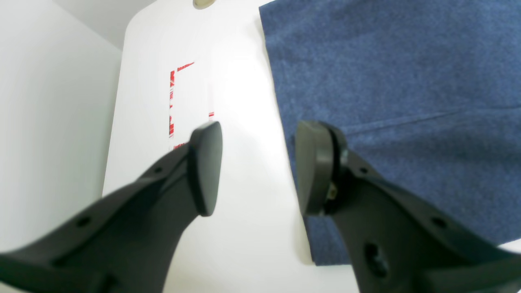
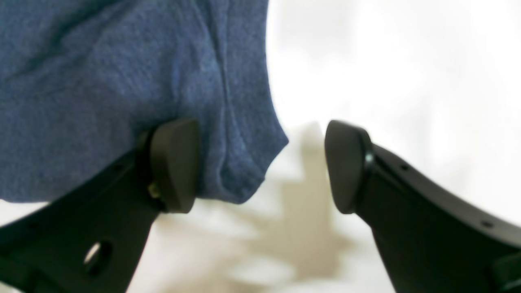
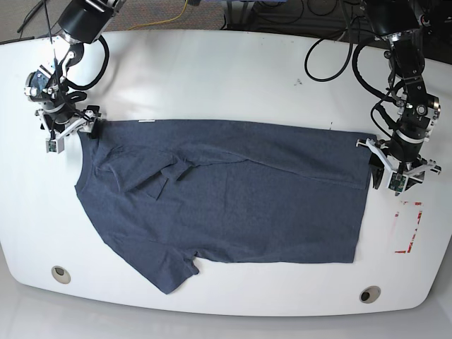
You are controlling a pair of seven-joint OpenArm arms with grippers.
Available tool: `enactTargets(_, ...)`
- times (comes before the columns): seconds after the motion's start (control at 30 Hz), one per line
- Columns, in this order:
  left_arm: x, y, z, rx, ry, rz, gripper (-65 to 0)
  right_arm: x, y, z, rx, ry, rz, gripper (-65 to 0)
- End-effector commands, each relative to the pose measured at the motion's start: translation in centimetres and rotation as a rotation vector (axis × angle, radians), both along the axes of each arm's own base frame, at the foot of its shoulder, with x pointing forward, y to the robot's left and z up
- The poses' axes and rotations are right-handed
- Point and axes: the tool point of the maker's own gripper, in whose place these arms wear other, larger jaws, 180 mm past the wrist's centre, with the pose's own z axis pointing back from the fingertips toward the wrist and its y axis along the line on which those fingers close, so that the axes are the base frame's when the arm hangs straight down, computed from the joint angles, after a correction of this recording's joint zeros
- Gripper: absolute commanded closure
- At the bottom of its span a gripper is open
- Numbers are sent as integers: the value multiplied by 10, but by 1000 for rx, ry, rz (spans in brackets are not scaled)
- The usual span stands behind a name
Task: Layout the t-shirt on the table in an organized manner, then fold the t-shirt properly
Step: 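Move the left gripper to the shirt's shoulder corner and grasp it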
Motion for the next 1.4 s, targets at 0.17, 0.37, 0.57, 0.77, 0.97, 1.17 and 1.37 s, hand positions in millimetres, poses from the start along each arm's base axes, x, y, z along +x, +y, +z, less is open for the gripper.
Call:
enactTargets(0.17, 5, 2, 16, 11, -52, -3, -274, 4, -3, 6, -13, -25, 17, -393)
enactTargets(0.37, 2, 10, 16, 11, -50, 19, -274, 1, 2, 2, -3, -27, 24, -227)
enactTargets(0.57, -2, 15, 12, -11, -47, 53, -275, -1, 2, 1, -7, -21, 26, -30)
enactTargets(0.77, -12, 27, -1, -16, 24, 115, -278, -5, 3, -2, -9, -10, 28, 0)
enactTargets(0.97, -17, 16, -14, -18, 93, 63, -278, -6, 3, -3, -9, -7, 28, 0)
enactTargets(1.17, -27, 13, -29, -34, 141, 44, -289, -7, 3, -3, -9, -5, 28, 0)
enactTargets(1.37, -31, 9, -46, -52, 190, 27, -481, -7, 3, -4, -9, -4, 30, 0)
